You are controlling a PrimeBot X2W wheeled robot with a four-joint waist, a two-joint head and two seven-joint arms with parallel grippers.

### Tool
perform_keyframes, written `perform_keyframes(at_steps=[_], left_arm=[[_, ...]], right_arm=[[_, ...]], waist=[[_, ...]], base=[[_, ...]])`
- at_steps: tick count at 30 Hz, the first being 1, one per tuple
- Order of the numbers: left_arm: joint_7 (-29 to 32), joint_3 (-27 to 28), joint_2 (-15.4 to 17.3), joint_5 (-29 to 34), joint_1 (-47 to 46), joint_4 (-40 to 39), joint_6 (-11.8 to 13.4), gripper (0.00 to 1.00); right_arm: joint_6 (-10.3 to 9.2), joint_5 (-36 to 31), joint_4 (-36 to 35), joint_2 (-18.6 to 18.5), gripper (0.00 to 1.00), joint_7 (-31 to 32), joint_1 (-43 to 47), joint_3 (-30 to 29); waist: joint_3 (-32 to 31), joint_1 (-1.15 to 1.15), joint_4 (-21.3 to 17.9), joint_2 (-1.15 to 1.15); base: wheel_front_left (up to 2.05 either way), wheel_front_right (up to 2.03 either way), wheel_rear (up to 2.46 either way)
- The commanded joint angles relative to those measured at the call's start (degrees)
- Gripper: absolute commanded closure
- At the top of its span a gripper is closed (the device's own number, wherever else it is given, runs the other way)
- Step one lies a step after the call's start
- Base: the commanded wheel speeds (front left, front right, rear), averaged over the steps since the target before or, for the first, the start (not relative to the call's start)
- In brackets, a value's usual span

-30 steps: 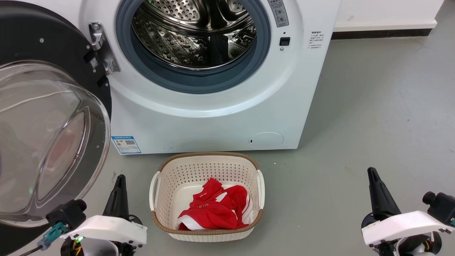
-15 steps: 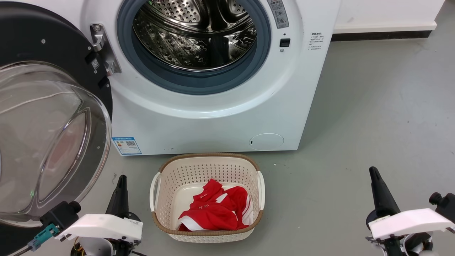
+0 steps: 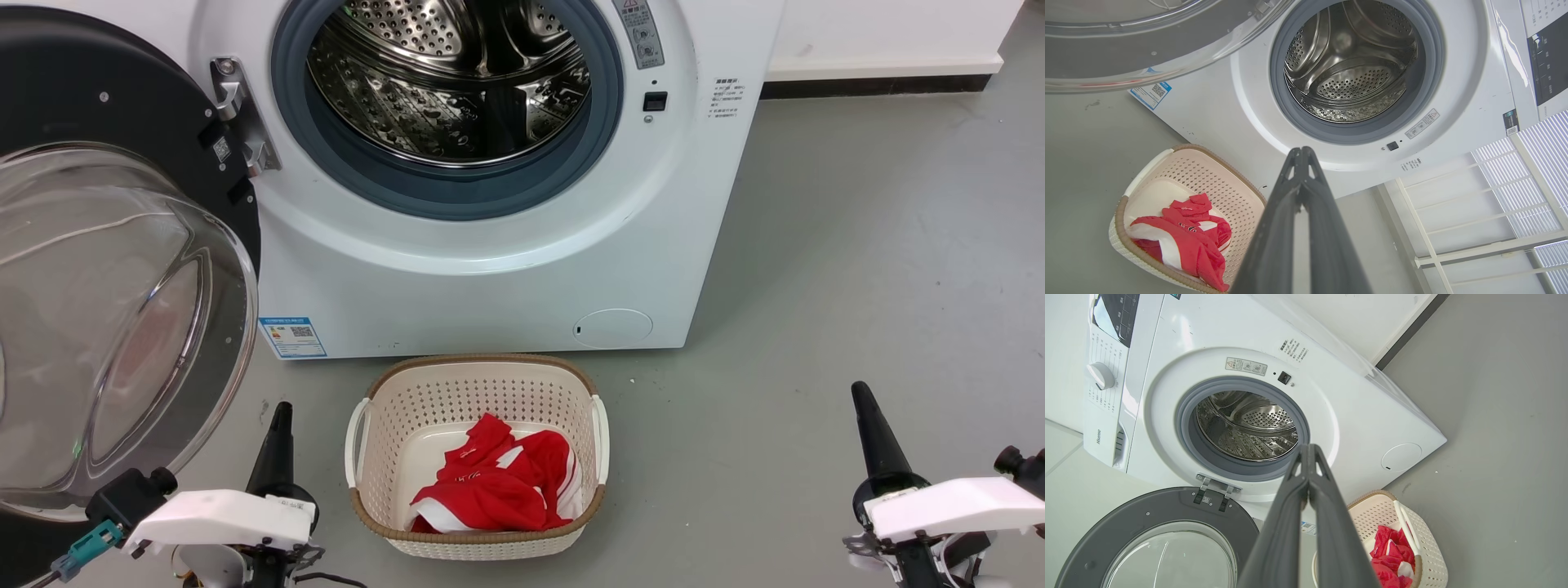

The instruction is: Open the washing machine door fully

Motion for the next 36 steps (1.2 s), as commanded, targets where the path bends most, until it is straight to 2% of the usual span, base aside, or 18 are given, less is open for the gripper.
perform_keyframes(at_steps=[1,36], left_arm=[[0.36,0.40,0.06,-1.48,-1.48,-0.39,-0.47,1.00],[5.41,2.68,-1.19,-21.17,-2.18,0.82,-2.56,1.00]], right_arm=[[0.00,1.60,-0.23,-0.41,1.00,0.15,-1.39,-0.19],[0.00,21.58,2.07,-0.27,1.00,3.99,-2.77,-1.73]], waist=[[-0.03,0.00,0.01,0.00],[-0.82,0.00,0.22,0.00]], base=[[0.00,0.00,0.00],[0.00,0.00,0.00]])
